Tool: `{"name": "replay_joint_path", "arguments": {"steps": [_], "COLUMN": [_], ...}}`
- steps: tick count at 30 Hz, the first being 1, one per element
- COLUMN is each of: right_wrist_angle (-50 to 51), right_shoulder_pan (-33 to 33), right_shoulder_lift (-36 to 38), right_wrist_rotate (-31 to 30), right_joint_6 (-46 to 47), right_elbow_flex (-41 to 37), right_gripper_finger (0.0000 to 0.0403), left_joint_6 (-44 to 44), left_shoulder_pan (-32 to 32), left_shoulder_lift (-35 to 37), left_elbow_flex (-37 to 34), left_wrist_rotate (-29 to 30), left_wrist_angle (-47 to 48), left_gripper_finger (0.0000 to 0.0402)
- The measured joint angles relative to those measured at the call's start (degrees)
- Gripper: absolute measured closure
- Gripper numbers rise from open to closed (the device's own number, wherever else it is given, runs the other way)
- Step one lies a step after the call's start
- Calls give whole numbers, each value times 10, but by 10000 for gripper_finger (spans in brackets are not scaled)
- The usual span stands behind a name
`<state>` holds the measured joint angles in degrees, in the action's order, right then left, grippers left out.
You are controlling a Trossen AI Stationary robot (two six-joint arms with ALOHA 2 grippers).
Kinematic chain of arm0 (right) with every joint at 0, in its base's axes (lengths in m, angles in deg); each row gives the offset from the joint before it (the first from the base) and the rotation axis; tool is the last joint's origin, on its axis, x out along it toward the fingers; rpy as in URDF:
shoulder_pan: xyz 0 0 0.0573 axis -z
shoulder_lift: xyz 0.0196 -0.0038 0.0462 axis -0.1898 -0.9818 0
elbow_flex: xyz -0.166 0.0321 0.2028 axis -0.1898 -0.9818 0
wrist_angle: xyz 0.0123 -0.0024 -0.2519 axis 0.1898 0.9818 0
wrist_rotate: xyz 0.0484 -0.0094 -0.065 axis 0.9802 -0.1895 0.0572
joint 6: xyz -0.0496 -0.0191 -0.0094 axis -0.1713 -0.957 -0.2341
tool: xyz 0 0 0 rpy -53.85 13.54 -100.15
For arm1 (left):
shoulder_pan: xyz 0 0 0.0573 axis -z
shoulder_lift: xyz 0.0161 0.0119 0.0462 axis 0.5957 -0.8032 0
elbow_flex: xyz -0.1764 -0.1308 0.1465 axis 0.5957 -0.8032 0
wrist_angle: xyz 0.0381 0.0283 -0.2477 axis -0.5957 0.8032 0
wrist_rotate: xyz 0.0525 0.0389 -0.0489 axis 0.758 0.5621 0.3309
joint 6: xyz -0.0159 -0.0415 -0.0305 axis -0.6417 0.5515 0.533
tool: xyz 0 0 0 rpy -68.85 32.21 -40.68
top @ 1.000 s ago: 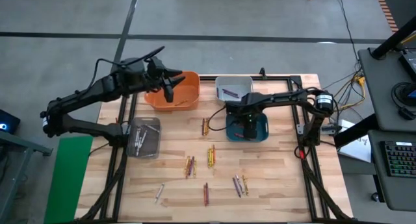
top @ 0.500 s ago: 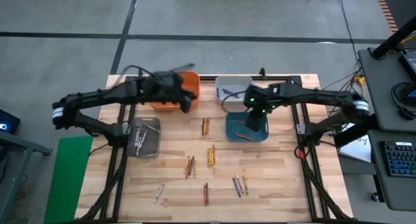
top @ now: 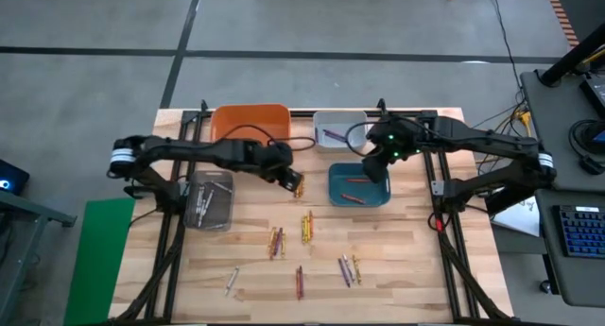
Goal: Sort crayons
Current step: Put the violet crayon into the gray bin
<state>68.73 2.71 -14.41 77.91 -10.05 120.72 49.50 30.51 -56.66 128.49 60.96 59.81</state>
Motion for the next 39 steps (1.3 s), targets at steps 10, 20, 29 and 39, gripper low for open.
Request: {"name": "replay_joint_path", "arguments": {"steps": [10,20,29,39], "right_wrist_angle": [0,0,0,0], "right_shoulder_pan": [-1,-1,-1,-1], "right_shoulder_lift": [-26,-38,-38,-38], "right_wrist_rotate": [0,0,0,0], "right_joint_6": [-19,-32,-32,-32], "right_elbow_flex": [0,0,0,0], "right_gripper_finger": [323,323,323,323], "left_joint_6": [41,32,32,32], "left_shoulder_pan": [1,0,-1,0], "left_shoulder_lift": [-95,-145,-167,-167], "left_elbow_flex": [0,4,4,4], "left_wrist_rotate": [-3,19,48,77], "left_wrist_angle": [-4,-46,-60,-60], "left_gripper_finger": [292,292,292,292]}}
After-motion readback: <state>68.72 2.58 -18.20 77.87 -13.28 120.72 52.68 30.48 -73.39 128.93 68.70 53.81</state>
